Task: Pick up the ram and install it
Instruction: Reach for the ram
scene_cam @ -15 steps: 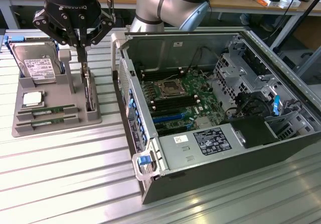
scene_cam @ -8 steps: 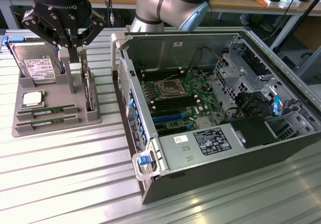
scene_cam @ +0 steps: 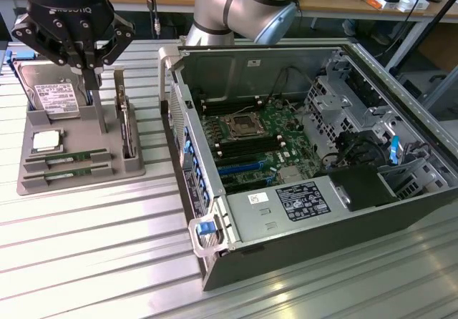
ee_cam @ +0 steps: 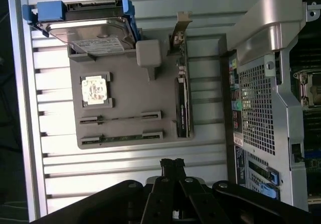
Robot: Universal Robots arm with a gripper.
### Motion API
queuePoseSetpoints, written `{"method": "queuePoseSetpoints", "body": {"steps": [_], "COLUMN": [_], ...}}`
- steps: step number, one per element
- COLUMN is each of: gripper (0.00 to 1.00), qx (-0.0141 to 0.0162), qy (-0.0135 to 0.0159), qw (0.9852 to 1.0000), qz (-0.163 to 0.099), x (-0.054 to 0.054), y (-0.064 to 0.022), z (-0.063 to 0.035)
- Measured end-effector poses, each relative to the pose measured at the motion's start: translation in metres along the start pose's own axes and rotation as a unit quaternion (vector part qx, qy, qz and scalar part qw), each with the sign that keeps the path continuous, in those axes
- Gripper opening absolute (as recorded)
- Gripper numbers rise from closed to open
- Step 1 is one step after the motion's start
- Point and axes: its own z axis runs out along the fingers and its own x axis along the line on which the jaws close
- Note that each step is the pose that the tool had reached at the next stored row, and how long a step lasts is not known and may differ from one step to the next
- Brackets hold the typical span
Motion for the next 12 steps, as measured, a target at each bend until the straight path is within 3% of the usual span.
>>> {"method": "queuePoseSetpoints", "body": {"steps": [12], "gripper": [0.1], "qx": [0.0], "qy": [0.0], "qw": [1.0], "qz": [0.0], "x": [0.022], "y": [-0.0017], "z": [-0.0003]}}
